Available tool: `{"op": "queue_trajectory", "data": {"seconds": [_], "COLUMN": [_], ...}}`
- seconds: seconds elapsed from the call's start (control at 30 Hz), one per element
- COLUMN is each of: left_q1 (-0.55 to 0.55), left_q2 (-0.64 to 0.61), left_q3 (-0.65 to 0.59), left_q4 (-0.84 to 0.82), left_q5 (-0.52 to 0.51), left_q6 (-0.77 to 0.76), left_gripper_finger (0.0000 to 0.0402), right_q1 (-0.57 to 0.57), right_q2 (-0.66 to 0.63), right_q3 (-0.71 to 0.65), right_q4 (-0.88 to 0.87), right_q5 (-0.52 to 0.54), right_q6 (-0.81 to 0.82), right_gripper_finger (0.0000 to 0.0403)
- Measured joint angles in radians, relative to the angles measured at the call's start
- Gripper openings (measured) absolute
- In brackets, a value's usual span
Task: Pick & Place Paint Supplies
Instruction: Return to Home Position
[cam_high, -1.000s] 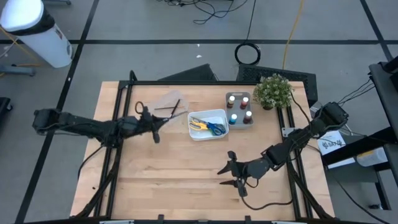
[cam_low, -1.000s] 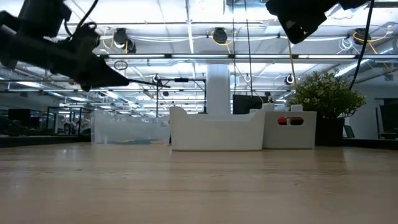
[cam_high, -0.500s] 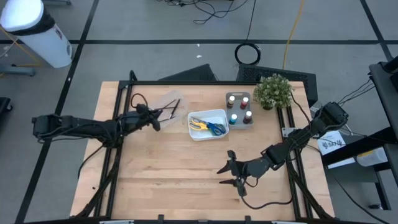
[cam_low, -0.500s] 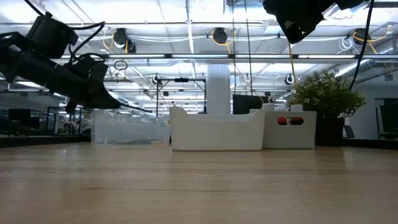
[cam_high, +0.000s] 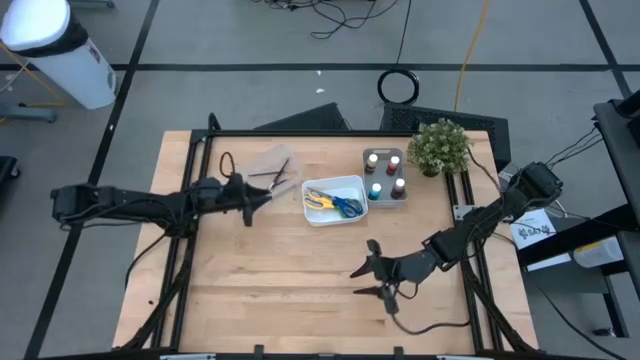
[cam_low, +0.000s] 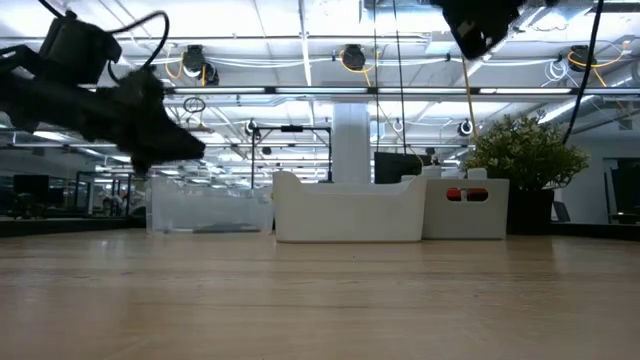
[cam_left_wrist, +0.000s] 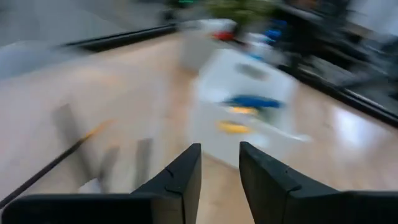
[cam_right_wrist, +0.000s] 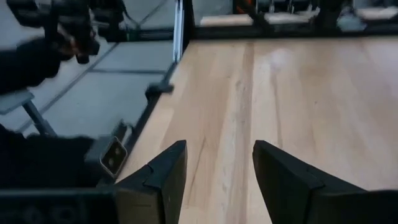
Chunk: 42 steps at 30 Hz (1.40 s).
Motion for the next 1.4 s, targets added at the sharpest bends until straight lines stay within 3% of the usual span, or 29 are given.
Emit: {"op": "queue_trajectory", "data": {"seconds": [0.2,0.37,0.5,0.7,0.83,0.97,1.17,1.4], "left_q1": [0.003,0.017,0.056,0.077,0.073,0.047,-0.004,-0.07], "left_q2": [-0.111,-0.286,-0.465,-0.69,-0.784,-0.836,-0.883,-0.884], "left_q3": [0.044,0.07,0.115,0.216,0.227,0.172,0.075,0.072], "left_q4": [0.0,-0.092,-0.346,-0.824,-0.95,-0.953,-0.781,-0.745], "left_q5": [0.246,0.288,0.37,0.377,0.403,0.432,0.46,0.545], "left_q6": [0.172,0.198,0.174,0.196,0.161,0.135,0.202,0.276], "left_gripper_finger": [0.0119,0.0119,0.012,0.012,0.012,0.012,0.012,0.012], "right_q1": [-0.016,0.018,0.044,0.05,0.048,0.048,0.048,0.048], "right_q2": [-0.155,-0.308,-0.453,-0.68,-0.826,-0.957,-1.084,-1.128], "right_q3": [0.002,-0.061,-0.184,-0.39,-0.515,-0.633,-0.776,-0.8], "right_q4": [-0.139,-0.184,-0.158,-0.032,0.004,0.046,0.234,0.245], "right_q5": [0.004,0.057,0.128,0.136,0.166,0.192,0.186,0.145], "right_q6": [-0.001,-0.063,-0.072,-0.077,-0.08,-0.082,-0.07,-0.134], "right_gripper_finger": [0.0172,0.0175,0.0174,0.0169,0.0171,0.017,0.0168,0.0172]}}
